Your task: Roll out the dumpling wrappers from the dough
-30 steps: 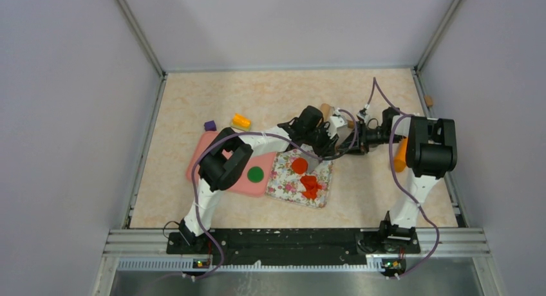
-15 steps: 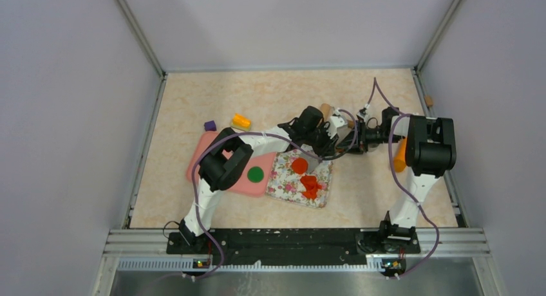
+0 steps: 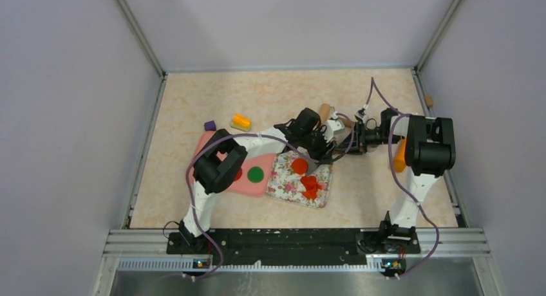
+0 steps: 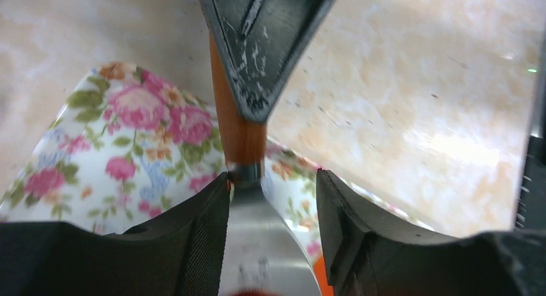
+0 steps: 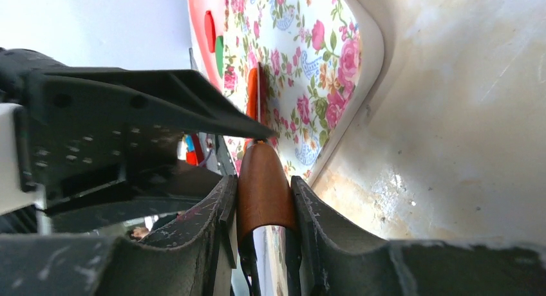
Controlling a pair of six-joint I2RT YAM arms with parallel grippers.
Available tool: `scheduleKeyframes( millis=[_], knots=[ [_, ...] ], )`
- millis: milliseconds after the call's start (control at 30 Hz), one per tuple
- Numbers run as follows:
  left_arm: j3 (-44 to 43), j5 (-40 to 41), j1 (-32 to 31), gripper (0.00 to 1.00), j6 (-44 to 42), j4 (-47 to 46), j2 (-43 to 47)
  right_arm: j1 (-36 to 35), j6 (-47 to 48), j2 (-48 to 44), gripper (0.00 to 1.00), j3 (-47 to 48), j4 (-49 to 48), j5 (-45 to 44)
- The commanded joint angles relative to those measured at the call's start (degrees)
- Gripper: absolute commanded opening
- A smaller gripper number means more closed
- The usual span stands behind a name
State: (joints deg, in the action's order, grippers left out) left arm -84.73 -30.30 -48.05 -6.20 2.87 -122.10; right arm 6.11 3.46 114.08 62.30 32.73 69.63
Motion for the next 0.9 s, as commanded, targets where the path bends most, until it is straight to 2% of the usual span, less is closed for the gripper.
scheduleKeyframes(
  millis=[0,267,400,500,667,867],
  knots=[
    [0.99,-5.35,1.74,0.55,0.13,6.98,14.95,-0.48,6.0,-2.27,0.0,0.52,0.29,-1.89],
    [7.48,0.07,9.5,0.55,3.15,13.79,26.28,-0.67,5.79,-4.23,0.0,-3.27,-7.35,0.21],
    [8.09,2.42,13.06,0.55,2.51,15.4,27.92,-0.7,0.45,-5.85,0.0,-5.11,-14.5,1.11],
    [8.14,3.76,13.81,0.55,1.02,16.65,28.8,-0.75,-7.33,-6.6,0.0,-7.43,-24.07,1.09],
    [8.75,3.42,14.44,0.54,0.3,17.93,29.45,-0.75,-15.62,-6.94,0.0,-9.19,-34.25,1.32],
    [10.36,3.4,14.58,0.54,0.6,17.96,30.25,-1.19,-17.38,-5.87,0.0,-7.91,-34.85,0.66]
  ],
)
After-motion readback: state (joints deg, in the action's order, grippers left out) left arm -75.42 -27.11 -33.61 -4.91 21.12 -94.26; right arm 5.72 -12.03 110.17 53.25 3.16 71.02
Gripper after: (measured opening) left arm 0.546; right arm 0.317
